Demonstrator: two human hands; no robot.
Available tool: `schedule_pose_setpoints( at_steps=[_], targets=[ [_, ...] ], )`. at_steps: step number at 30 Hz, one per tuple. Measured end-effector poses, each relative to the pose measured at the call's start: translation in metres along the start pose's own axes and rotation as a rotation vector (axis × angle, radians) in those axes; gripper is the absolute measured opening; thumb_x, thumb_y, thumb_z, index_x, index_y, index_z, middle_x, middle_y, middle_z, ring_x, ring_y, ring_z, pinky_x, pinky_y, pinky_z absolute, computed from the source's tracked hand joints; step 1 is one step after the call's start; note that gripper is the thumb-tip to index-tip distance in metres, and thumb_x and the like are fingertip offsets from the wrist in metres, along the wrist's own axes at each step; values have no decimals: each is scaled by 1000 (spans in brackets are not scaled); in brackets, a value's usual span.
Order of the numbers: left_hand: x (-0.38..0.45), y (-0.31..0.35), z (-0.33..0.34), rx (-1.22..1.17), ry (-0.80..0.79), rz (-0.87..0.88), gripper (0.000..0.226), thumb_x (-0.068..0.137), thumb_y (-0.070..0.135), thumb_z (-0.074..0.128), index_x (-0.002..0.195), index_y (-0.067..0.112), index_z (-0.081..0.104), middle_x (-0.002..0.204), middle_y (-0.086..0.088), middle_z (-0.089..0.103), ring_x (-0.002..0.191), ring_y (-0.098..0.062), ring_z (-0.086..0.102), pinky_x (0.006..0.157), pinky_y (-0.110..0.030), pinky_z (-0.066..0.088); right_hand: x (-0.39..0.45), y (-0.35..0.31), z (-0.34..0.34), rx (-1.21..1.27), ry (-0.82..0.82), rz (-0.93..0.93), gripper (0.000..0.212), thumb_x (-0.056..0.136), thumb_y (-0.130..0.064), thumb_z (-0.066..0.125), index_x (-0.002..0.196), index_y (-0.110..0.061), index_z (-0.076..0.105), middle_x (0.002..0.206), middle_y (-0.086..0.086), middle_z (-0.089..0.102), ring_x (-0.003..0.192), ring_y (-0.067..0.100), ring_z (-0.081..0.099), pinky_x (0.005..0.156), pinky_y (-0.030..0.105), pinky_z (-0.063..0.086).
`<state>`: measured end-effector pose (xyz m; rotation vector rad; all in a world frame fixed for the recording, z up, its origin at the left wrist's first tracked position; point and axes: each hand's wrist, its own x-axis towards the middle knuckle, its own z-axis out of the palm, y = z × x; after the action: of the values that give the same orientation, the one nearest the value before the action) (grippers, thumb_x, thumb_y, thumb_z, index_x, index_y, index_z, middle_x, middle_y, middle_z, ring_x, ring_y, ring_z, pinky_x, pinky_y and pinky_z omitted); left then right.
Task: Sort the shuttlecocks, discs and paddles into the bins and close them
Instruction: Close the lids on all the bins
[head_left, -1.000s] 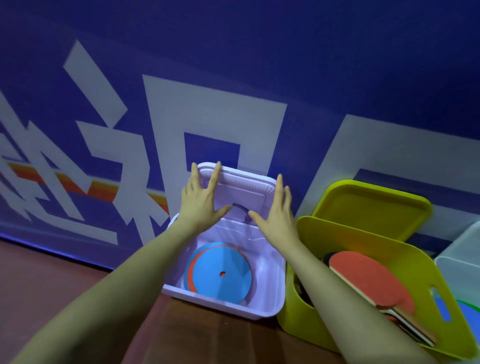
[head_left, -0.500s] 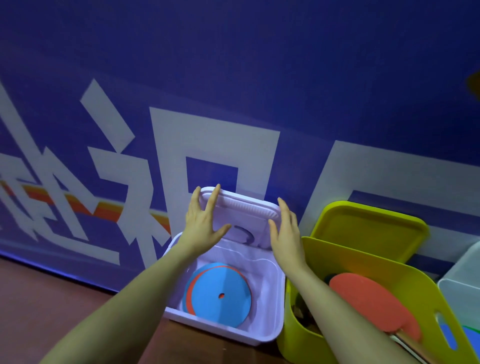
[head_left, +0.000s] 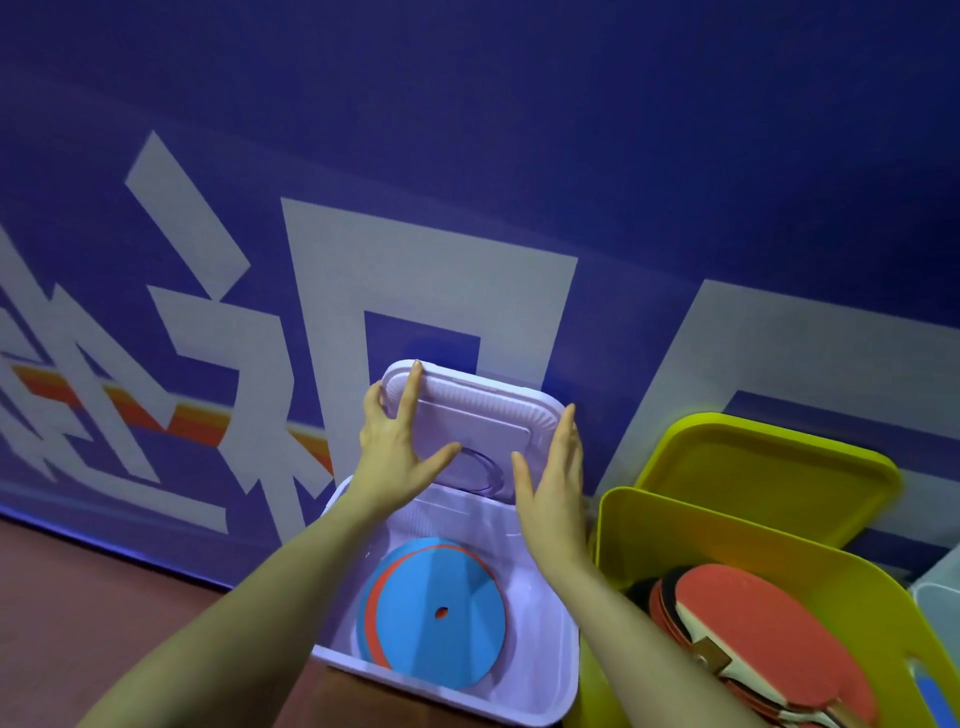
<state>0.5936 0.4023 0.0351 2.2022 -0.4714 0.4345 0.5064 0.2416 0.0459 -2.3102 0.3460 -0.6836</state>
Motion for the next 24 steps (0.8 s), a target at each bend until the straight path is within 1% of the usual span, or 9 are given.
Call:
schedule_pose_setpoints(
  at_steps=[2,5,7,9,12,15,18,21,24],
  targets=[
    [2,4,-3,-15,36,9,99,70,62,61,143,48,-5,147,-7,8,130,-37,33,104,-52,37,5,-6,-4,10,20,-38,69,95,-35,45,144,-33,-3,156,5,16,142,24,23,101,35,41],
    [8,19,-13,-7,70,47,96,69,68,53,144,46,-3,148,-12,9,132,-37,30,106,-51,35,15,-18,-16,9,78,-57,70,95,-33,47,148,-27,0,155,9,19,140,27,25,102,38,40],
    [11,34,-23,21,111,55,93,69,68,50,144,43,1,146,-17,12,132,-39,29,105,-51,34,22,-29,-28,11,116,-82,71,95,-31,48,148,-25,1,154,11,21,139,29,26,103,40,38],
    [13,50,-35,38,153,62,91,70,66,49,145,40,3,146,-20,14,132,-40,28,105,-51,33,25,-39,-43,7,140,-137,71,95,-31,48,146,-29,-2,153,12,22,139,29,26,103,40,38],
    [14,74,-55,46,197,106,89,72,65,47,144,41,1,146,-23,14,134,-42,25,105,-50,31,25,-56,-69,22,169,-202,73,95,-30,48,146,-29,-4,154,11,19,140,28,25,104,37,37],
    [9,100,-77,41,253,167,87,75,64,49,143,44,-1,147,-22,13,136,-39,23,108,-48,29,19,-75,-95,58,214,-269,78,94,-30,50,143,-32,-11,156,9,14,142,27,20,109,41,35],
    [-4,128,-101,45,286,190,88,77,60,54,142,46,-4,150,-21,9,139,-38,18,108,-52,28,9,-97,-120,89,228,-336,81,93,-29,53,141,-33,-13,157,8,10,144,26,14,112,42,29],
    [-20,153,-124,101,335,208,84,77,63,49,141,48,-3,152,-21,6,139,-40,16,106,-54,27,-1,-116,-145,94,275,-389,84,90,-29,58,144,-25,-7,157,11,12,143,28,15,113,43,24],
    [-37,169,-140,186,396,194,79,76,64,44,142,47,4,149,-26,13,134,-43,24,102,-55,31,-14,-125,-159,103,311,-416,92,83,-33,67,149,-13,5,154,16,17,142,31,18,111,40,21]
  ],
)
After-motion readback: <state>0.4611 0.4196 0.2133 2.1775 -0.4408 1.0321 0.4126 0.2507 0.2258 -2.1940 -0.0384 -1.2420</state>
